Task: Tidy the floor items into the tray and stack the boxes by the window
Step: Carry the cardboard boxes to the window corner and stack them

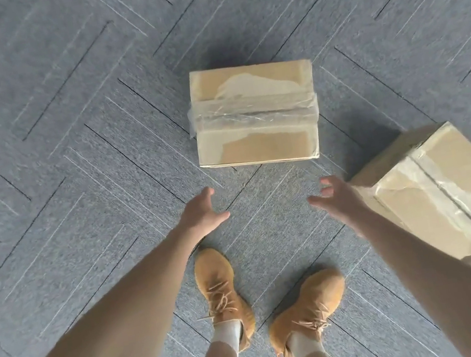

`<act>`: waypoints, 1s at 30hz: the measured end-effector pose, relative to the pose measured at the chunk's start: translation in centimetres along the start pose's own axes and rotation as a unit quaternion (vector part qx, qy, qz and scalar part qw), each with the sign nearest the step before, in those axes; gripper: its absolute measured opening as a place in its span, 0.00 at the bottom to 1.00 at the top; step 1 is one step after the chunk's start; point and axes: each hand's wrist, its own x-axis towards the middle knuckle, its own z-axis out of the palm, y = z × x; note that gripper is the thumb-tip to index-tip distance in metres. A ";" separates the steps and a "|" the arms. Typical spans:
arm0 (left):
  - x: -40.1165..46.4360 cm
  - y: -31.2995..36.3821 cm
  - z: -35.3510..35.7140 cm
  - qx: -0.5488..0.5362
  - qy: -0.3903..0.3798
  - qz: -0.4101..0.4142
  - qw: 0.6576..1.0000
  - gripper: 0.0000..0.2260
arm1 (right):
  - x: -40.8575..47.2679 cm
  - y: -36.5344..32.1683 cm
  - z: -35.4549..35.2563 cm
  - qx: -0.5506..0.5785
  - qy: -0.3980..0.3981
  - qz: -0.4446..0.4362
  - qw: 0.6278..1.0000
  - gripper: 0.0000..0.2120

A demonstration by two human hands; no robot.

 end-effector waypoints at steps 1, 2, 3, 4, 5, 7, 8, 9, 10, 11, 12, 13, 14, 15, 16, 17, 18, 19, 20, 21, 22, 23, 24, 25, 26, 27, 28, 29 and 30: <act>1.9 -0.6 1.0 -0.013 0.008 -0.001 1.000 0.32 | 1.6 0.8 0.7 0.014 0.013 0.001 1.000 0.31; 3.6 -1.2 1.9 -0.024 0.018 -0.005 1.000 0.32 | 3.2 1.5 1.2 0.031 0.026 0.006 0.999 0.31; 5.3 -1.8 2.7 -0.032 0.030 -0.010 0.999 0.32 | 4.8 2.2 1.8 0.047 0.039 0.013 0.998 0.32; 6.8 -2.4 3.5 -0.037 0.041 -0.016 0.998 0.34 | 6.4 2.8 2.2 0.056 0.050 0.020 0.997 0.33; 8.3 -3.0 4.2 -0.042 0.052 -0.023 0.998 0.35 | 7.9 3.5 2.7 0.059 0.058 0.022 0.996 0.35; 10.9 -4.2 5.5 -0.062 0.077 -0.030 0.995 0.40 | 10.8 4.9 3.4 0.037 0.068 0.009 0.997 0.39; 12.0 -4.6 6.0 -0.079 0.092 -0.025 0.992 0.44 | 12.1 5.4 3.8 0.012 0.071 -0.003 0.997 0.41; 13.1 -5.0 6.4 -0.096 0.107 -0.013 0.990 0.47 | 13.4 5.7 4.1 -0.009 0.076 -0.013 0.997 0.42; 14.0 -5.3 6.6 -0.110 0.122 0.002 0.986 0.48 | 14.5 6.0 4.3 -0.022 0.083 -0.020 0.996 0.43; 15.0 -5.6 6.7 -0.121 0.138 0.017 0.983 0.48 | 15.6 6.2 4.5 -0.023 0.091 -0.028 0.995 0.42; 15.9 -5.8 6.7 -0.135 0.151 0.024 0.979 0.48 | 16.5 6.4 4.7 -0.020 0.099 -0.033 0.994 0.41; 16.9 -6.0 6.7 -0.163 0.160 0.027 0.973 0.47 | 17.5 6.5 4.8 -0.009 0.108 -0.040 0.993 0.40; 17.7 -6.1 6.5 -0.202 0.164 0.022 0.965 0.47 | 18.3 6.6 5.0 -0.003 0.115 -0.037 0.993 0.40; 18.5 -6.2 6.3 -0.242 0.164 0.019 0.956 0.47 | 18.9 6.5 5.0 0.014 0.118 -0.031 0.992 0.39; 19.2 -6.2 5.9 -0.269 0.162 0.015 0.949 0.46 | 19.6 6.6 5.1 0.035 0.117 -0.020 0.992 0.37; 20.0 -6.2 5.7 -0.278 0.159 0.022 0.947 0.46 | 20.3 6.6 5.2 0.054 0.114 -0.019 0.992 0.31; 20.6 -6.2 5.5 -0.268 0.156 0.032 0.950 0.45 | 20.8 6.5 5.2 0.073 0.102 -0.017 0.992 0.26; 21.3 -6.1 5.4 -0.252 0.152 0.047 0.954 0.42 | 21.2 6.3 5.2 0.090 0.094 -0.021 0.991 0.26; 21.8 -6.0 5.3 -0.243 0.146 0.055 0.958 0.40 | 21.6 6.1 5.4 0.111 0.092 -0.030 0.989 0.31; 22.3 -5.9 5.2 -0.245 0.141 0.063 0.957 0.38 | 22.0 6.0 5.5 0.133 0.094 -0.043 0.986 0.38; 22.6 -5.8 5.1 -0.256 0.136 0.063 0.955 0.38 | 22.3 6.1 5.7 0.149 0.088 -0.056 0.983 0.42; 22.9 -5.6 5.1 -0.270 0.133 0.060 0.952 0.38 | 22.3 6.0 5.8 0.156 0.083 -0.067 0.982 0.42; 22.9 -5.3 5.2 -0.283 0.128 0.059 0.949 0.36 | 22.2 6.1 5.8 0.158 0.079 -0.076 0.981 0.39; 22.8 -5.1 5.3 -0.297 0.120 0.063 0.945 0.32 | 22.1 6.1 5.9 0.159 0.080 -0.088 0.980 0.37; 22.5 -4.8 5.4 -0.309 0.113 0.065 0.942 0.29 | 22.0 6.1 6.0 0.157 0.084 -0.097 0.979 0.37; 22.1 -4.6 5.5 -0.317 0.109 0.074 0.939 0.26 | 21.8 6.0 6.0 0.159 0.090 -0.102 0.978 0.37; 21.6 -4.3 5.4 -0.318 0.110 0.084 0.938 0.25 | 21.3 5.7 5.7 0.164 0.098 -0.104 0.976 0.37; 21.0 -4.2 5.2 -0.318 0.113 0.094 0.937 0.24 | 20.7 5.3 5.5 0.167 0.103 -0.110 0.974 0.36; 20.3 -4.1 4.9 -0.317 0.116 0.098 0.936 0.22 | 20.1 5.0 5.1 0.167 0.103 -0.118 0.973 0.35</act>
